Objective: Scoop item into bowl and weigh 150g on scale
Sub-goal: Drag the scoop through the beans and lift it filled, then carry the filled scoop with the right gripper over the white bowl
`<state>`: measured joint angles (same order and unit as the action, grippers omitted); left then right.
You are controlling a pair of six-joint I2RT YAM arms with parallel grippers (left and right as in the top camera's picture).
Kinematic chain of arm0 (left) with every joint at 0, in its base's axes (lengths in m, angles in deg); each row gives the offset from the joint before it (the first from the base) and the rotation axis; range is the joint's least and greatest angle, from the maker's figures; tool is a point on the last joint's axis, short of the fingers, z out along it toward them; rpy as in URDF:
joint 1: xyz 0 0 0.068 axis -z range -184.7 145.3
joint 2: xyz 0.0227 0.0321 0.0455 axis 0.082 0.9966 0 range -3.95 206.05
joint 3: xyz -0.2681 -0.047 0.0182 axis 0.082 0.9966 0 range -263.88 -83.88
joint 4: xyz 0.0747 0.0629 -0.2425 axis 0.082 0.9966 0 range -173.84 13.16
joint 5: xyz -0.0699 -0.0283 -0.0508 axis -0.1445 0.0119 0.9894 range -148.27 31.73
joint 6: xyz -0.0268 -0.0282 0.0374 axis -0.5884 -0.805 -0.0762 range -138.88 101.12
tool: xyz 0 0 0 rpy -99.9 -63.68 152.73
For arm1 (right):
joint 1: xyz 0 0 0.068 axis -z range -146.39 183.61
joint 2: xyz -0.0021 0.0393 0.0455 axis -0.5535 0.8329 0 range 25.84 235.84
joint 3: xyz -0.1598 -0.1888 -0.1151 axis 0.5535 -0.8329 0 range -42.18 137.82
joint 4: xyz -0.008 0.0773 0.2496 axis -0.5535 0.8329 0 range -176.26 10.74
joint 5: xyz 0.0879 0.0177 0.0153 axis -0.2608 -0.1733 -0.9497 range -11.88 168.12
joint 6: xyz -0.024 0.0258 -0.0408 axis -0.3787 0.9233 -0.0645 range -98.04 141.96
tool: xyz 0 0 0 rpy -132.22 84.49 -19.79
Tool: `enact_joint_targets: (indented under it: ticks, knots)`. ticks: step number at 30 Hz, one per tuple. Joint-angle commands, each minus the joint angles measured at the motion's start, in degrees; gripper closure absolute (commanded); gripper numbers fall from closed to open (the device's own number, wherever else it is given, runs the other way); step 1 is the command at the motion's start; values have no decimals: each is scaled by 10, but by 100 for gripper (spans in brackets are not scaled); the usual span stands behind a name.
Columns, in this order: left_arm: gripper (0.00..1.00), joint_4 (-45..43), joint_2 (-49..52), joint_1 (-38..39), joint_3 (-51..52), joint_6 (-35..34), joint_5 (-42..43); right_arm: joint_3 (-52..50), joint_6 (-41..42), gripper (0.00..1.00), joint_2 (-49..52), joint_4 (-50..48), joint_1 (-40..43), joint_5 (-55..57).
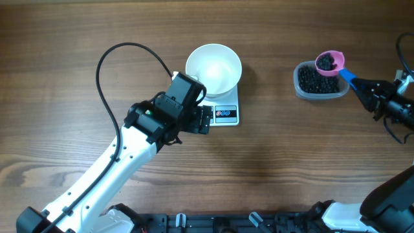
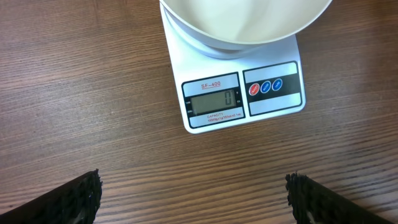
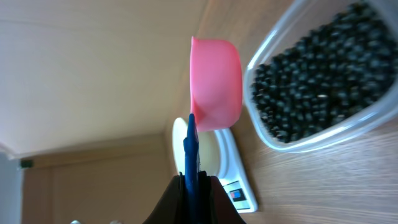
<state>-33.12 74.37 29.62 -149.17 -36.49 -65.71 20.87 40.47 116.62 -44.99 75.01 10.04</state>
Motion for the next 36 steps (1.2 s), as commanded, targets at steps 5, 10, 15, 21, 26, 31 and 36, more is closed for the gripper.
enact_joint_targets:
  ticks: [5, 10, 15, 21, 26, 31, 36]
  knots:
    - [0, -2, 5, -5, 5, 9, 3, -2, 26, 96, 4, -10, -44, -131]
    - [0, -2, 5, -5, 5, 9, 3, -2, 45, 96, 4, -33, -105, -130]
    - [0, -2, 5, -5, 5, 9, 3, -2, 89, 96, 4, -108, -177, -127]
    - [0, -2, 5, -5, 5, 9, 3, -2, 152, 95, 4, -259, -262, -116]
    - [0, -2, 5, -5, 5, 9, 3, -2, 177, 96, 4, -368, -316, -69]
    - [0, -2, 5, -5, 5, 9, 3, -2, 156, 96, 4, -387, -361, 0]
    - [0, -2, 5, -5, 5, 9, 3, -2, 98, 96, 4, -386, -396, 53]
